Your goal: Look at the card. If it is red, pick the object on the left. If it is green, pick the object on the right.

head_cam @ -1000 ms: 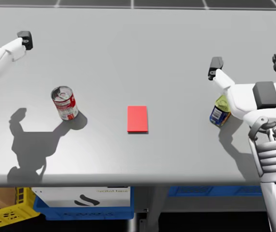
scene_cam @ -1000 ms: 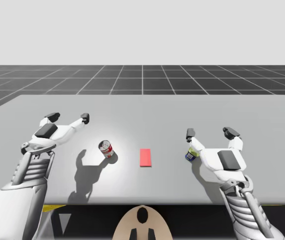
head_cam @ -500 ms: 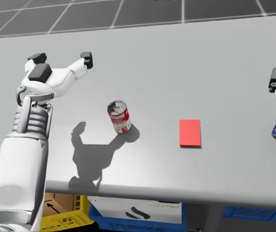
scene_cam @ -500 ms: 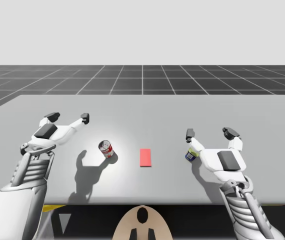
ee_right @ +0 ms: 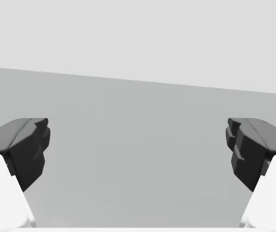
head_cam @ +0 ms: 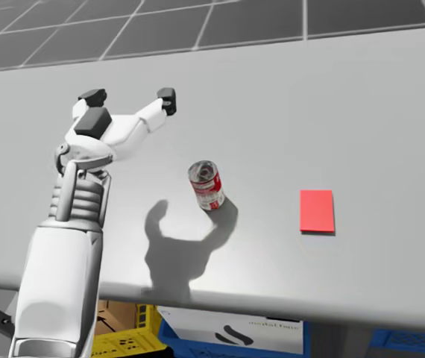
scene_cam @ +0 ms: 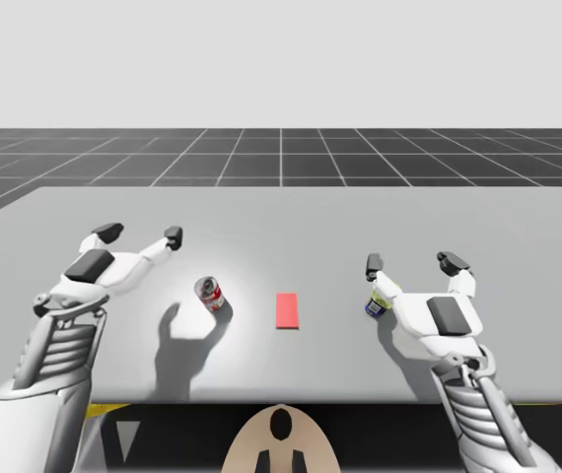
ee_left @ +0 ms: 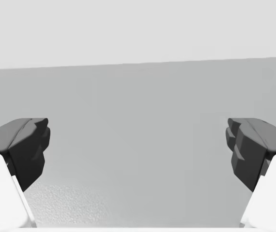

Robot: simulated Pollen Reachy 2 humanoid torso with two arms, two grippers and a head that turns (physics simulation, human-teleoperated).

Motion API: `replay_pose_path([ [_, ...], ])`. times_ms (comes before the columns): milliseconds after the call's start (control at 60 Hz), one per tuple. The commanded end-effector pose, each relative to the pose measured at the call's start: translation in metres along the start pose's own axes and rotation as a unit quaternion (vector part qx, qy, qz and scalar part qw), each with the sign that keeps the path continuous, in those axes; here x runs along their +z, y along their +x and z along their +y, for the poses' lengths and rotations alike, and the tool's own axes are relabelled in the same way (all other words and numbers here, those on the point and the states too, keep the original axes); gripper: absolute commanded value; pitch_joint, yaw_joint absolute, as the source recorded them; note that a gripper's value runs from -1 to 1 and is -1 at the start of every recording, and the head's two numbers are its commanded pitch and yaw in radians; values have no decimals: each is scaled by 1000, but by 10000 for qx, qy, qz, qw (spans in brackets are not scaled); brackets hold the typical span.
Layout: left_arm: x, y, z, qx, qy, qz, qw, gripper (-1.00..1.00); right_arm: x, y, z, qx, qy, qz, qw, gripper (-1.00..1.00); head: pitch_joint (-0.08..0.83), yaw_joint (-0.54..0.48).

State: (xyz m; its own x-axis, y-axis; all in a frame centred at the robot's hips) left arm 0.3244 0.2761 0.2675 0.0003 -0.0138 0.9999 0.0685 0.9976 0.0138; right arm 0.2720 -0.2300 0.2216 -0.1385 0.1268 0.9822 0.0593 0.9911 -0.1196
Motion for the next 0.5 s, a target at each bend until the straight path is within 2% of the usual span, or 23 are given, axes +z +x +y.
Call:
replay_pose_path([
  [17, 26, 13, -17, 55, -350, -70, 9993, -1000, -2, -5, 1, -83, -33, 55, 9999, -1000, 662, 267],
  [117, 56, 21, -21, -66, -628, -111, 9979, -1000, -3, -7, 1, -51, -53, 50, 10000, -1000, 660, 279],
  [167, 67, 21, -22, 68, -661, -160, 9977, -1000, -3, -7, 1, -46, -54, 42, 10000, -1000, 660, 282],
  [250, 85, 16, -20, 197, -921, -20, 9955, -1000, -2, -8, 2, -64, -45, 40, 10000, -1000, 662, 284],
  [450, 109, -21, -18, 94, -1182, 322, 9924, -1000, -2, -9, 3, -64, -36, 43, 10000, -1000, 658, 291],
  [500, 112, -32, -18, -3, -1228, 429, 9915, -1000, -2, -9, 3, -61, -31, 46, 10000, -1000, 658, 292],
])
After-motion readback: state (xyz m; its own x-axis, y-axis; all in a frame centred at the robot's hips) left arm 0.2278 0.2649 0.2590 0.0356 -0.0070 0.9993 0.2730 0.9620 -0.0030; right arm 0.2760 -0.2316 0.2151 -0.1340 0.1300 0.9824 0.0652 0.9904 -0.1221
